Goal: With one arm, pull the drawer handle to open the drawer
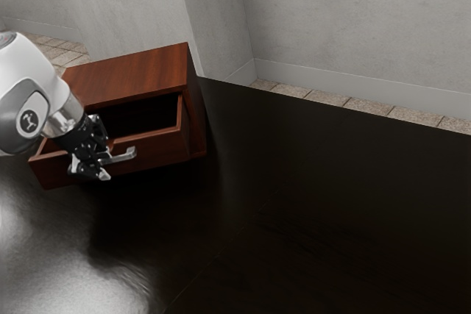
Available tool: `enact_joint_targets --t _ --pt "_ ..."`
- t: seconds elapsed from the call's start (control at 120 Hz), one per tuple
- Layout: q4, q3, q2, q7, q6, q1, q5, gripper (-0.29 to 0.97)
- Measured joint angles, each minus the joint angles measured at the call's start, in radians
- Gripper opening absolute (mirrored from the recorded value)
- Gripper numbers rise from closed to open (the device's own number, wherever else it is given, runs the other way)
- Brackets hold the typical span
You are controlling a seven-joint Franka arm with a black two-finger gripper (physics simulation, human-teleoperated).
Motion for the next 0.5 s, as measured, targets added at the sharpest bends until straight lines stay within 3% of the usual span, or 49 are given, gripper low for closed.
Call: enact_joint_targets --t 0.5 --pt "-0.085 0.0 -0.087 0.022 0.0 -0.001 -0.033 0.2"
